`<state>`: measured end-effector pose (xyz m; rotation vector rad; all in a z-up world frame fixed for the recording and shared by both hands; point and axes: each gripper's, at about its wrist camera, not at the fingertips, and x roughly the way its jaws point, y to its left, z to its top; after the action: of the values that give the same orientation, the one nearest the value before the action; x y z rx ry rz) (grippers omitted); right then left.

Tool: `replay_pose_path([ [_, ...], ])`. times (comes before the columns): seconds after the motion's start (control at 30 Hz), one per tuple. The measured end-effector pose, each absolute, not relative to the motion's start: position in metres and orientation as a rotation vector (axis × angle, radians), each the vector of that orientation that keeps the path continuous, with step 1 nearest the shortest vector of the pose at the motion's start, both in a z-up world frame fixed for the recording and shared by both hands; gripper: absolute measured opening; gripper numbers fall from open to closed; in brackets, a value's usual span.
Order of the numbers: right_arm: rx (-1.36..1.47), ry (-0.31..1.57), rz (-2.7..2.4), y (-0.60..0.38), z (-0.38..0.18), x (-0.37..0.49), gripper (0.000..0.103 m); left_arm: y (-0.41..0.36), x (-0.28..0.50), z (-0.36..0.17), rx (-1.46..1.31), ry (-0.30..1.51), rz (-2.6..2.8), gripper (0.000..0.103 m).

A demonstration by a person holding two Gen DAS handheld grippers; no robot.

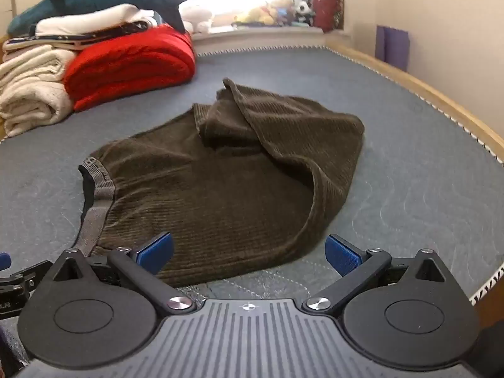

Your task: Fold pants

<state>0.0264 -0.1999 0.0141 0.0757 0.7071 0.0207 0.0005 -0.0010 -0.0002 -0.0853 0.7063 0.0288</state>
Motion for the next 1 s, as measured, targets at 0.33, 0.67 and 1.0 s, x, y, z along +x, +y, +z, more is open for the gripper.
replay_pose_path([
  [0.33, -0.023, 0.764, -0.014, -0.195, -0.004, 0.034, 0.102, -0.005, 0.01, -0.019, -0.076, 0.711, 0.03, 0.103],
  [0.67, 0.02, 0.83, -0.042, -0.2, 0.001, 0.038, 0.102, -0.013, 0.004, -0.013, -0.033, 0.69, 0.022, 0.103],
  [1.0, 0.029, 0.831, -0.043, -0.2, 0.001, 0.038, 0.102, -0.01, 0.0, -0.009, -0.076, 0.64, 0.021, 0.103],
])
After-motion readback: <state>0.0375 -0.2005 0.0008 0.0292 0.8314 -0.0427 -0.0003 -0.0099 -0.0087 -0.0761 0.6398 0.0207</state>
